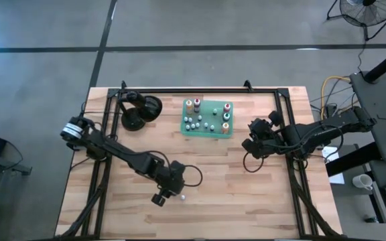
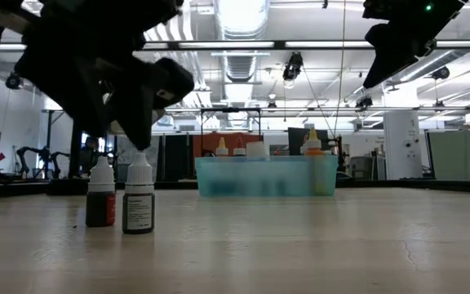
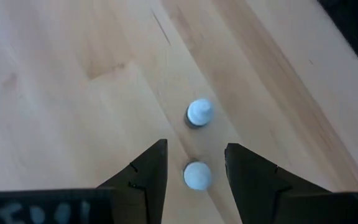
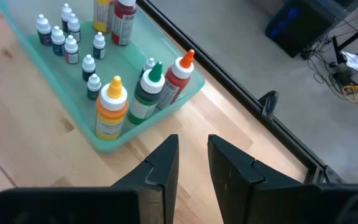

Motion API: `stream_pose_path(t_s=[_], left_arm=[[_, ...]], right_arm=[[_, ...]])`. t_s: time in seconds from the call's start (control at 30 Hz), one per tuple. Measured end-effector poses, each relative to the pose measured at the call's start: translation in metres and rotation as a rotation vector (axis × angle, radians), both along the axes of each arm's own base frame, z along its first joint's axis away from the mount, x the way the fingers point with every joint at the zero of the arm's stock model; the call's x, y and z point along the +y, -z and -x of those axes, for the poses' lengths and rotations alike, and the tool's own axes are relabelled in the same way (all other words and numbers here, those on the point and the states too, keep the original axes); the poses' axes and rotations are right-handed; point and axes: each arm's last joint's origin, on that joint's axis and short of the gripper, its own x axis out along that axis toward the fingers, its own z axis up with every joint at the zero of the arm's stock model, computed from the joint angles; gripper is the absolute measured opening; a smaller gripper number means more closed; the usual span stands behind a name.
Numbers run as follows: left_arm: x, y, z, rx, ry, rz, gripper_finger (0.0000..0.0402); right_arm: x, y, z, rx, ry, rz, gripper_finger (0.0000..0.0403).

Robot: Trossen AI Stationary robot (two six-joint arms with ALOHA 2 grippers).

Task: Pick & Place food coloring
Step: Put the small red food coloring bottle into the green bin

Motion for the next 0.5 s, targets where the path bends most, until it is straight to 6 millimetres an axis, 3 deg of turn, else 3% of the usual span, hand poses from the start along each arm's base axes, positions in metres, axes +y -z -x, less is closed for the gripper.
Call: stream_pose_path(t_s=[0.5], left_arm=[[-0.005,0.028,0.0,0.068,-0.001,0.011,0.0133]], right_arm=[[0.0,0.001,0.0,0.003,-0.001,-0.002,0.0077]])
